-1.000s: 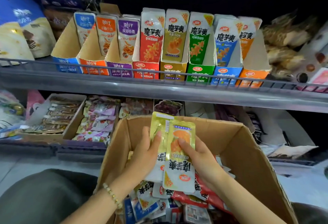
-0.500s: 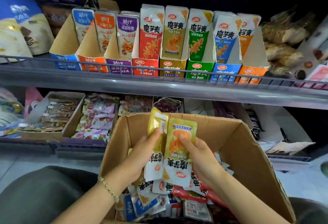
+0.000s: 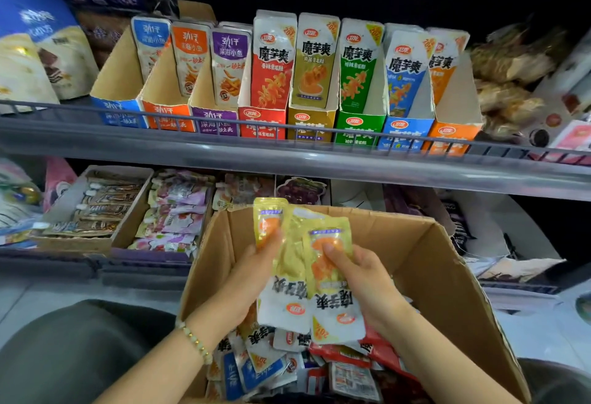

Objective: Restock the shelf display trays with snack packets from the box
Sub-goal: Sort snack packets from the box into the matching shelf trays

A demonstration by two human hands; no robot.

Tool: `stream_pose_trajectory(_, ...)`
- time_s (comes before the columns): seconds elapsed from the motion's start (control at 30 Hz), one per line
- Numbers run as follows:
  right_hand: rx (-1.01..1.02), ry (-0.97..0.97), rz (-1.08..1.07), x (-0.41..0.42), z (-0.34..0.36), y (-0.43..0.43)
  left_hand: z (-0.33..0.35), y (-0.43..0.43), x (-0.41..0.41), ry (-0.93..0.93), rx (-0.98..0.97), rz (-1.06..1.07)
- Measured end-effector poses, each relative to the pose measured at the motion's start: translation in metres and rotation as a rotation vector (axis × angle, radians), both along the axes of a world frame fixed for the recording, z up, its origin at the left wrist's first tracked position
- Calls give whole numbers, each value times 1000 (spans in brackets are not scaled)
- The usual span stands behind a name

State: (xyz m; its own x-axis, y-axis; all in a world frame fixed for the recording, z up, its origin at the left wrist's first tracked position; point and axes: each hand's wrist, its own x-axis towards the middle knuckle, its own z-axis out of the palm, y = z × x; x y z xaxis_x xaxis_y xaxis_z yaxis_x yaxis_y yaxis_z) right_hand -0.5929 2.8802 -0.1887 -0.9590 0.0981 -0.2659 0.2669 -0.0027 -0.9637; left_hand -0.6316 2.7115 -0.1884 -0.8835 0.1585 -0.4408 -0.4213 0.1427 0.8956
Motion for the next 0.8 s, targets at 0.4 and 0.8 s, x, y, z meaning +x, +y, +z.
stream_pose_trajectory(0.4,233,315,166,-3,-3,-6,10,14,17,-108,227,-285)
stream_pose_trajectory(0.8,-351,-95,136,-2,3,1,18,-1,1,79,409,-10)
